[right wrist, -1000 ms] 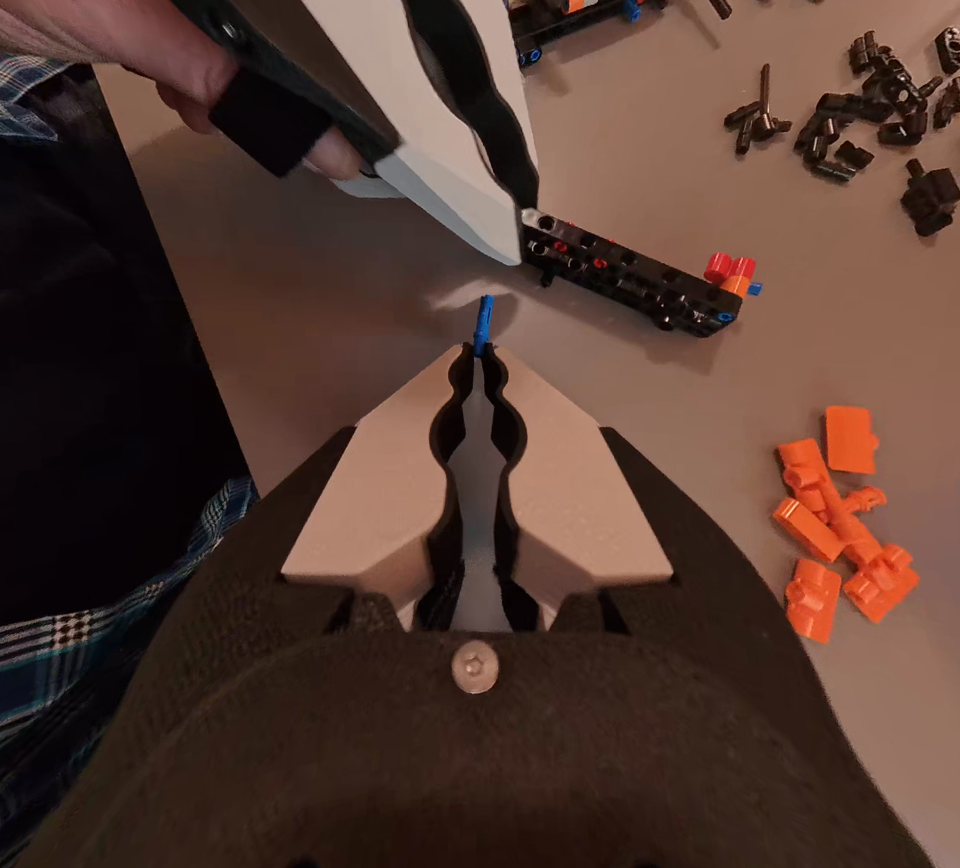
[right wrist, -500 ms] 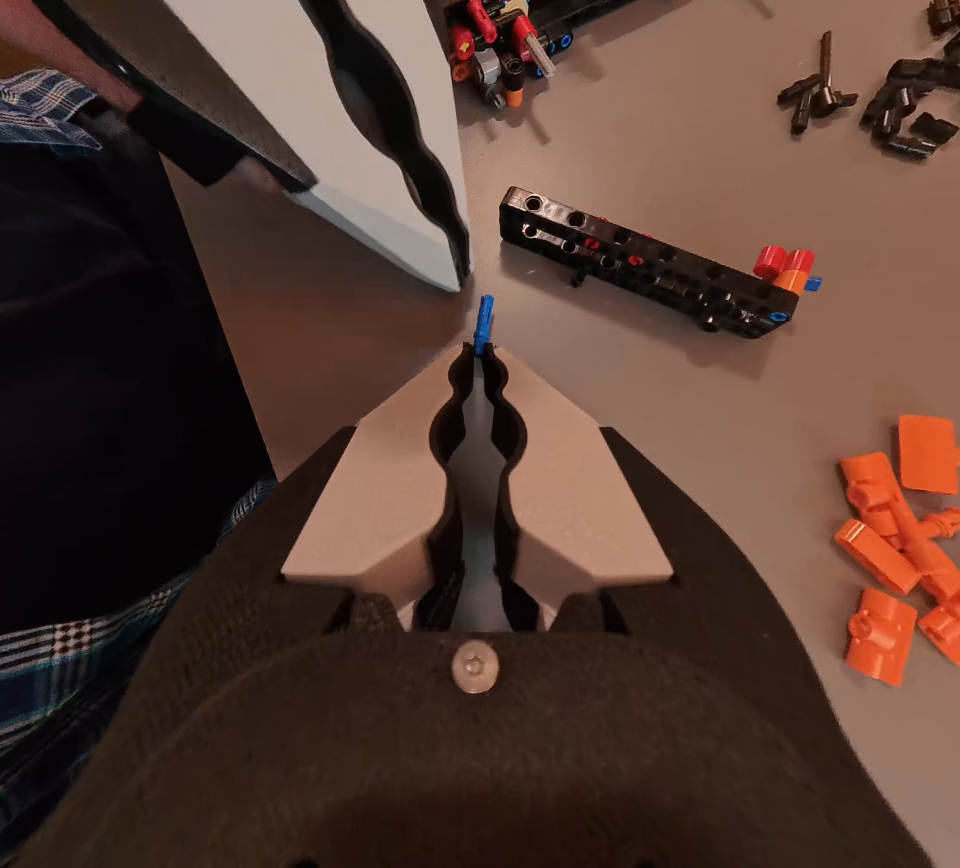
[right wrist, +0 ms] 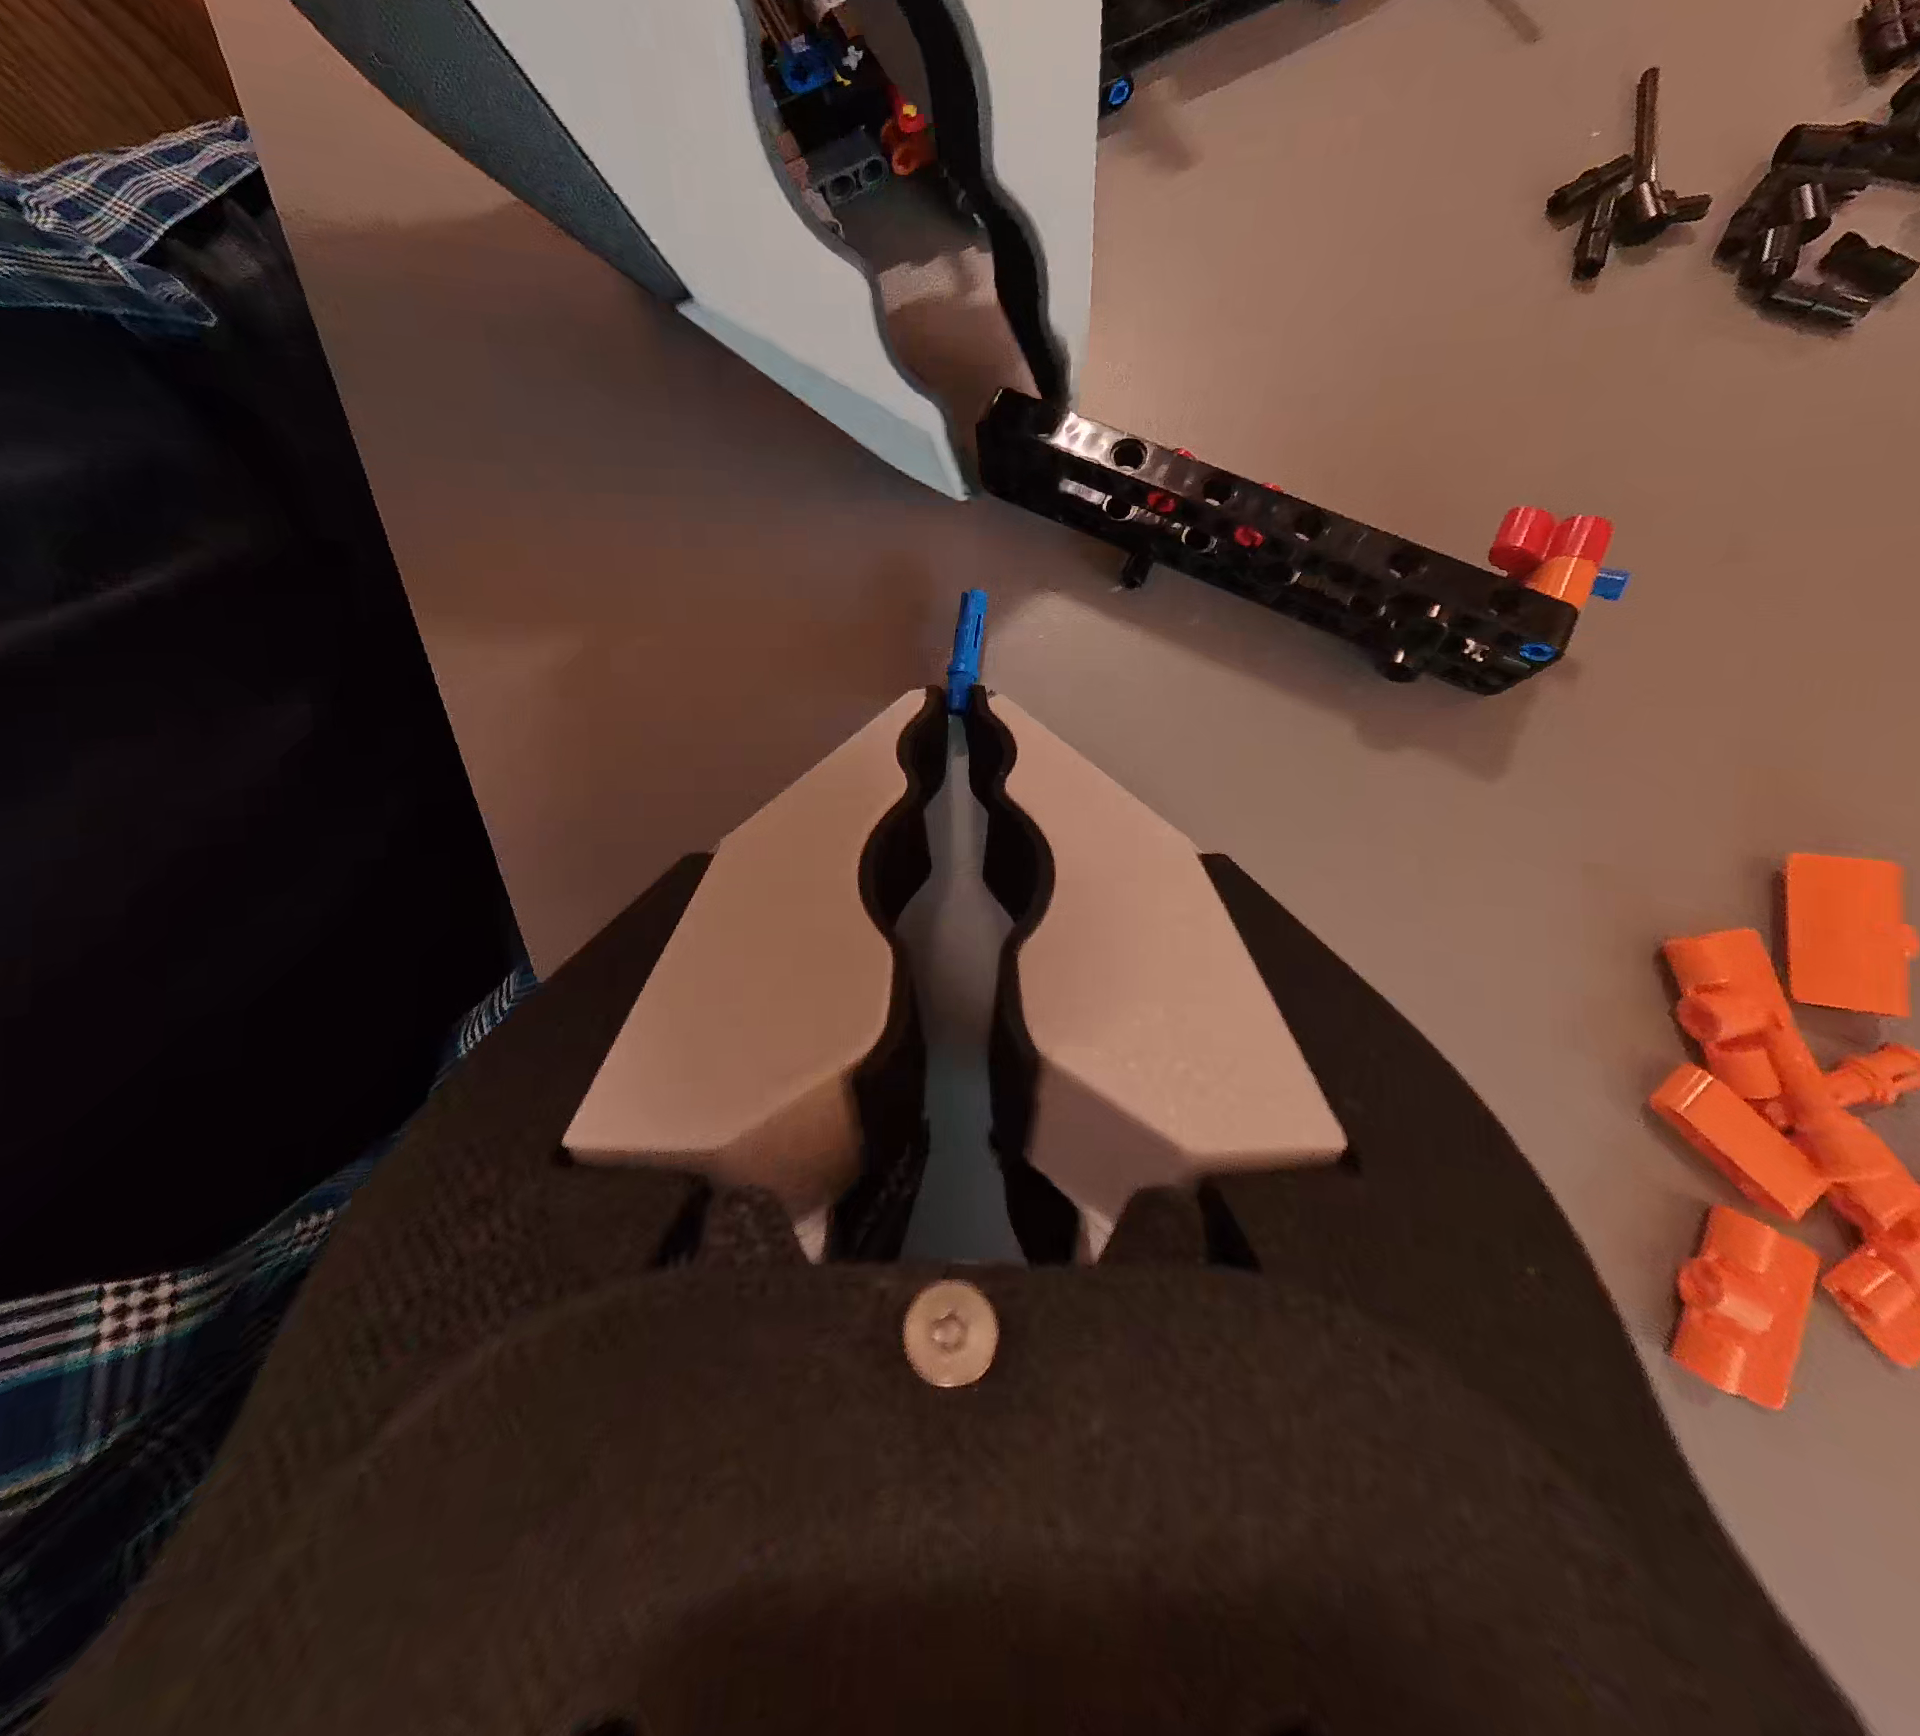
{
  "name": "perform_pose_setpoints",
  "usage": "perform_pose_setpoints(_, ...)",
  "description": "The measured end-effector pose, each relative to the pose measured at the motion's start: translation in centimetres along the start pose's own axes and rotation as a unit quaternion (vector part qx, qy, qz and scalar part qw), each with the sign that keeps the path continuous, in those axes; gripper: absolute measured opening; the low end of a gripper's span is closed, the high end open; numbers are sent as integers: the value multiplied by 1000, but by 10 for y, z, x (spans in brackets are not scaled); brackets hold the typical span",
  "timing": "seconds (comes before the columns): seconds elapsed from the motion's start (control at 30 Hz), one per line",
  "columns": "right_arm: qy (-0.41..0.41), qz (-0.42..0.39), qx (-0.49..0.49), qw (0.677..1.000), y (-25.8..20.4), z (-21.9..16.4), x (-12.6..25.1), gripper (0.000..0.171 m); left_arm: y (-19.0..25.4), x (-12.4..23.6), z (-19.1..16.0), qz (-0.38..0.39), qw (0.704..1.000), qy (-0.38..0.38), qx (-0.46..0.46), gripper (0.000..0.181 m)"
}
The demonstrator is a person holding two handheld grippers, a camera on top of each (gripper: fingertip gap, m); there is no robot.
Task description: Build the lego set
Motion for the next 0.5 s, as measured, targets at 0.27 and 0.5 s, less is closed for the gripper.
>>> perform_pose_setpoints(0.27,-8,5,1,1000,5,2,1,1,18,-4,7,-42,998,15,34,10)
perform_pose_setpoints(0.5,-19,28,1,999,4,3,1,1,14,-4,5,-65,997,18,35,10)
Point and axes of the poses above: each gripper's, where its closed fingertips meet, x back along the fingers, z out of its top, y = z × x across the jaws, the point moved 10 cm from there along x, back along the fingers, and after that the axes turned 14 degrees about z, right-handed, at the moved point
